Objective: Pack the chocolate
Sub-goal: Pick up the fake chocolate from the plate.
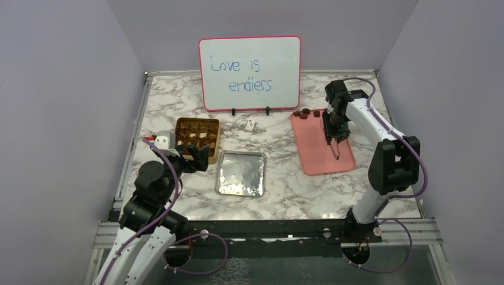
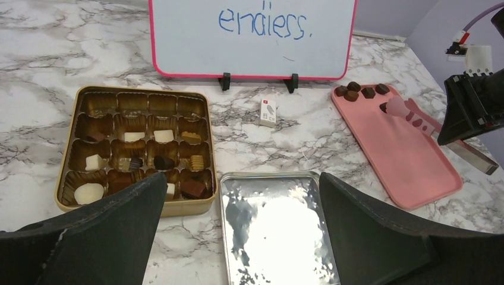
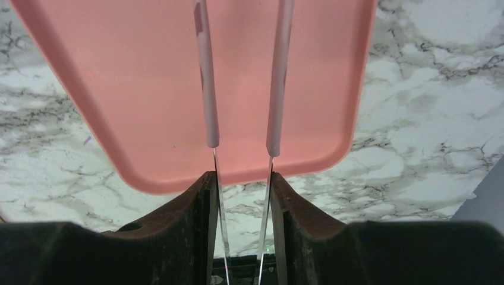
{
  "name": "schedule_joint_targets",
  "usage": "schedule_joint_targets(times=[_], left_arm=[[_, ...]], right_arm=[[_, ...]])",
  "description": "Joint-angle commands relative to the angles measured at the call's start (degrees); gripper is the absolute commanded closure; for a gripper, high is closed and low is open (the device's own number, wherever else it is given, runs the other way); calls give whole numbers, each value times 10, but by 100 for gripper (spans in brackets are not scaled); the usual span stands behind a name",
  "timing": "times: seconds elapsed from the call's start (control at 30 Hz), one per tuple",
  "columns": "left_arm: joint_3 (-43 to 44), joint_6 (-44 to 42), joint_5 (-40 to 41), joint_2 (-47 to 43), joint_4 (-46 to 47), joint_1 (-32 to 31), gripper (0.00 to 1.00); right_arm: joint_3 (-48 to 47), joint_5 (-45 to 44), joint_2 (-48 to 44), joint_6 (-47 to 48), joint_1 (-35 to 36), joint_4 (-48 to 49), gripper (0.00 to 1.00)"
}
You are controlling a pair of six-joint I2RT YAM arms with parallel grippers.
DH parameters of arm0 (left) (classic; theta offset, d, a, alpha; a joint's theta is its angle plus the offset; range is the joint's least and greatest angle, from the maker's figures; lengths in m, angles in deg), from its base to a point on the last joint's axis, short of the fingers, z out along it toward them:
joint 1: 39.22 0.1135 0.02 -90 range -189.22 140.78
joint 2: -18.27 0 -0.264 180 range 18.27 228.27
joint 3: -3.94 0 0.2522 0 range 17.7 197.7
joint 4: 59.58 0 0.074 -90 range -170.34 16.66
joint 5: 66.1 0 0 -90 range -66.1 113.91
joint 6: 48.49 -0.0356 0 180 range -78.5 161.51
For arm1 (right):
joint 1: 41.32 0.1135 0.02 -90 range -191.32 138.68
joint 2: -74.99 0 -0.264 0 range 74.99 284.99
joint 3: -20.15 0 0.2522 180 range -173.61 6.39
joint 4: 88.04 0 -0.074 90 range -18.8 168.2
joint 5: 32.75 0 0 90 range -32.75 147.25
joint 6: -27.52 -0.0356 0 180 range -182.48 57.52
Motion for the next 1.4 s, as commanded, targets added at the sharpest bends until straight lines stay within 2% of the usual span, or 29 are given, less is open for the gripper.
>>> schedule_joint_targets(times=[0.0,0.3,0.6,1.07,1.37], left_arm=[[-2,0,-7,-3,5,-3,1],[-2,0,-5,0,5,-3,1],[-2,0,-2,-1,6,-3,1],[-2,2,2,-5,6,-3,1],[-2,1,1,-2,11,-3,1]], right_arm=[[-41,-37,35,-6,0,7,60],[-77,-40,114,10,-4,28,60],[-61,-18,117,17,-4,40,66],[0,-10,54,5,11,29,69],[38,-34,-4,-28,50,9,69]])
